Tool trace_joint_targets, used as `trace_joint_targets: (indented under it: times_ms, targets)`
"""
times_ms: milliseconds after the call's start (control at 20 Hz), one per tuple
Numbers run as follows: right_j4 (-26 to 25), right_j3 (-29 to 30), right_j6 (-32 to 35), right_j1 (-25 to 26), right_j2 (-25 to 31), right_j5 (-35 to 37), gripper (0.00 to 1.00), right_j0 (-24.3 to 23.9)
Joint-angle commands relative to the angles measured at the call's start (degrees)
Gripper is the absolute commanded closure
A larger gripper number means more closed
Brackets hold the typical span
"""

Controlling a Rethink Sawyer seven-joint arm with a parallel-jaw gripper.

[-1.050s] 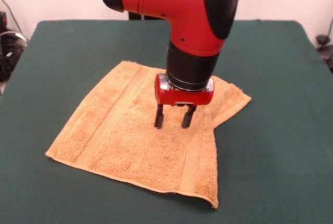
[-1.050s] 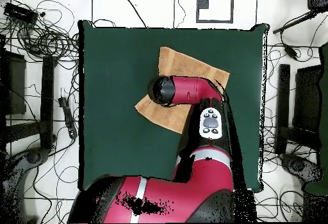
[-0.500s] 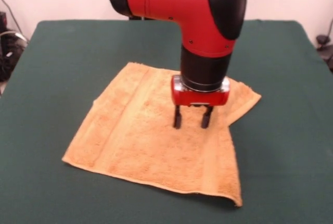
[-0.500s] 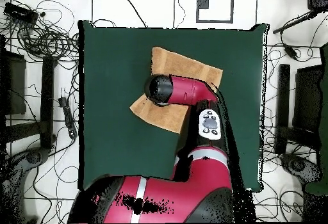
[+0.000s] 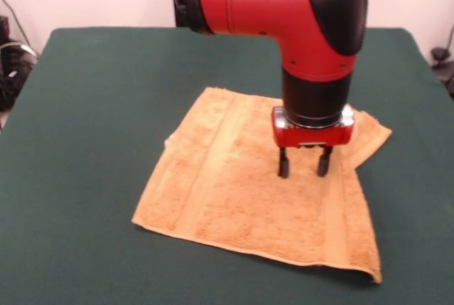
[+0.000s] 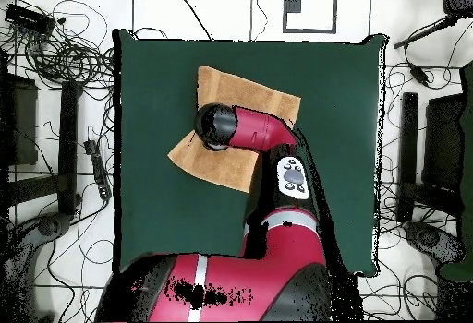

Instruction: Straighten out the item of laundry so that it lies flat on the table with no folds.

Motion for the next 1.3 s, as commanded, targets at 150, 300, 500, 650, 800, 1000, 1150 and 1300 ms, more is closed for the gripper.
trace_joint_targets:
  times_ms: [150,300,500,650,800,1000,1150,1300]
  targets:
    - [6.9,7.7,13.6,5.2,12.8,-2.7,0.00,4.4]
    - [9.0,7.5,15.6,5.0,12.9,-2.9,0.00,5.5]
    - [11.3,7.3,16.3,4.9,12.7,-3.0,0.00,6.4]
    - [11.3,7.1,14.8,5.1,11.5,-2.4,0.00,6.6]
    - [10.4,7.2,13.1,5.4,10.2,-2.1,0.00,6.3]
    - [9.4,7.8,11.8,5.3,9.5,-2.0,0.00,5.5]
    - [9.0,8.4,11.2,4.9,9.4,-1.9,0.00,5.2]
    - [8.5,8.3,11.1,4.6,8.5,-1.6,0.00,5.3]
